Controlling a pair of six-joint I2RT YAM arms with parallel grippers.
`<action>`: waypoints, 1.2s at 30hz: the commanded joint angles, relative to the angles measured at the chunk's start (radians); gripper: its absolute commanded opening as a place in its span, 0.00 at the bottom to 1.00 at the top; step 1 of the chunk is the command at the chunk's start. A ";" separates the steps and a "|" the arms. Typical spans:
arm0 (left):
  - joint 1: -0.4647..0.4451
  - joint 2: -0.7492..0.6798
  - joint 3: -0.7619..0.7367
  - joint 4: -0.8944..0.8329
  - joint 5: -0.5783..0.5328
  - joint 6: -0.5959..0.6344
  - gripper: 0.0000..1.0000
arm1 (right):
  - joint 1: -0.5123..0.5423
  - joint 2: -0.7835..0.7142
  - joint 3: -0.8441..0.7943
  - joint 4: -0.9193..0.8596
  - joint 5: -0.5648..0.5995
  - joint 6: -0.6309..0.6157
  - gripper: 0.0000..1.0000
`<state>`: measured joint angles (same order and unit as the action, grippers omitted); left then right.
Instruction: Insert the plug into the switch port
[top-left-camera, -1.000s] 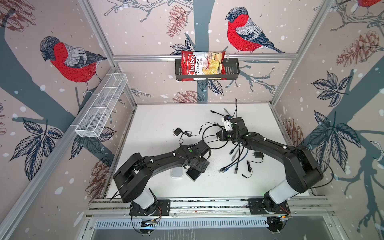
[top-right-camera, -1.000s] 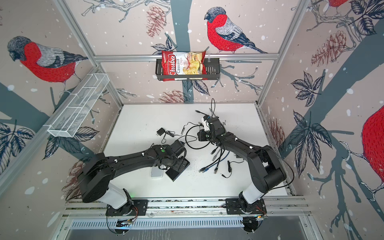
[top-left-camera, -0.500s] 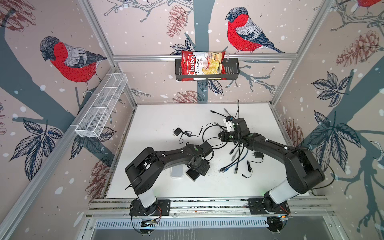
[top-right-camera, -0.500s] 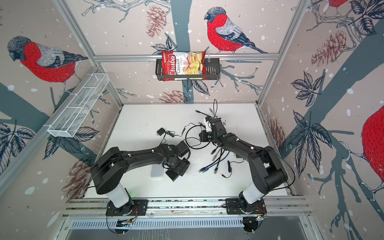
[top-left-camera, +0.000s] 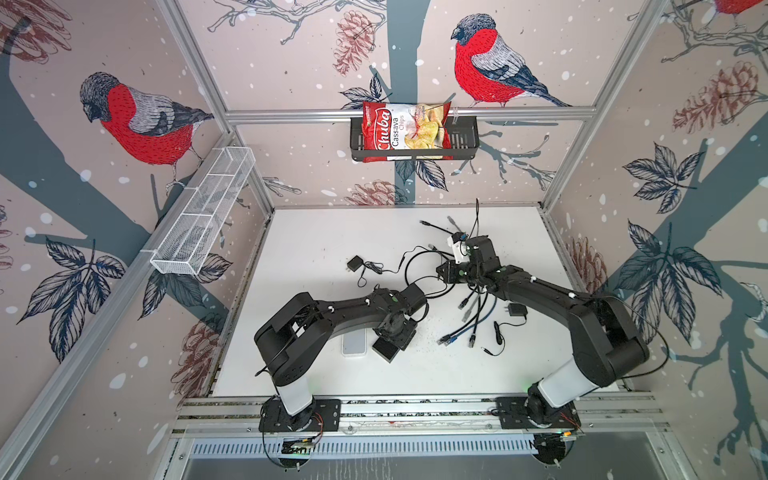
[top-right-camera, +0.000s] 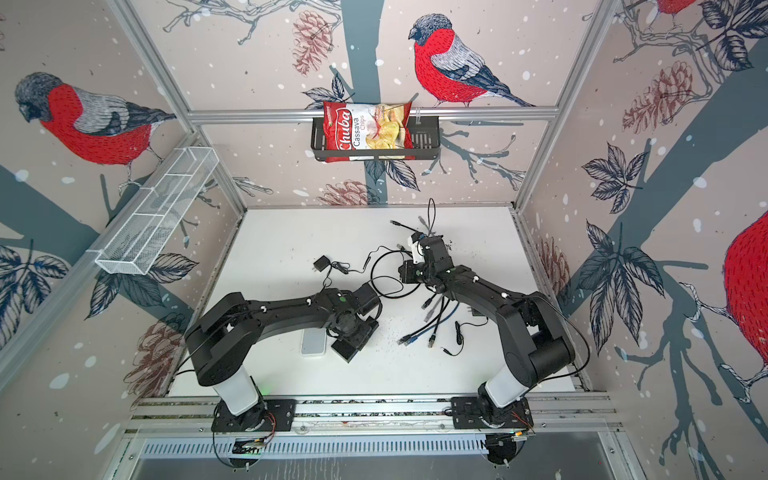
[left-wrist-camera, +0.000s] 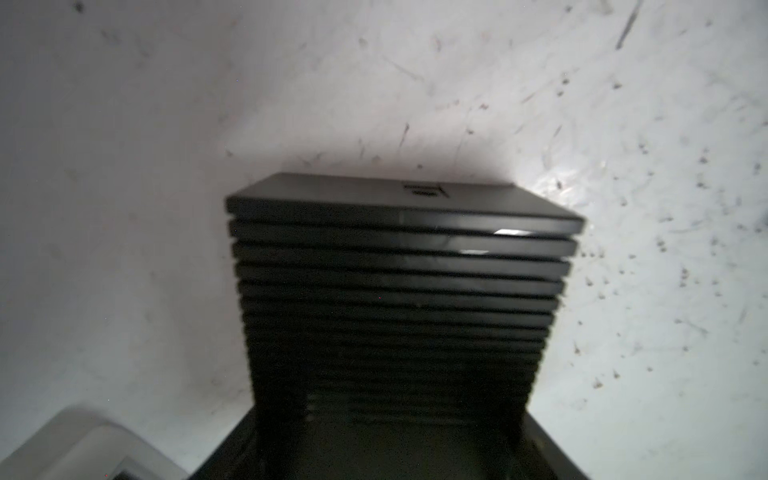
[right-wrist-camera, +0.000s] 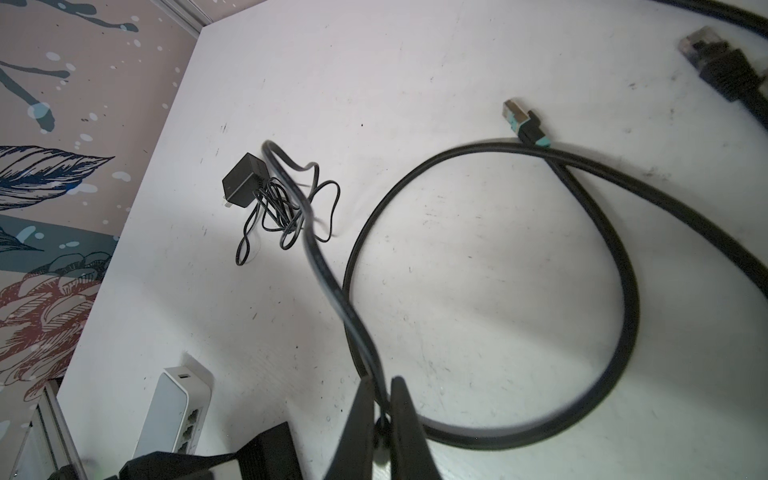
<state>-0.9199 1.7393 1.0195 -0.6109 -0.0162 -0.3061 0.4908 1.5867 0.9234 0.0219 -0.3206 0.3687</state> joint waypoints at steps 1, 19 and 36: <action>0.000 -0.011 -0.016 0.044 -0.010 -0.008 0.61 | -0.001 0.000 0.007 0.017 -0.012 -0.004 0.10; -0.004 -0.419 -0.351 0.792 -0.236 -0.011 0.52 | -0.006 -0.048 -0.007 0.069 -0.012 0.014 0.10; -0.005 -0.417 -0.616 1.330 -0.317 0.131 0.50 | 0.048 -0.173 -0.012 0.222 -0.090 0.025 0.10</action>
<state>-0.9234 1.3159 0.4126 0.5476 -0.3023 -0.2279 0.5247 1.4334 0.9112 0.1799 -0.3843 0.3992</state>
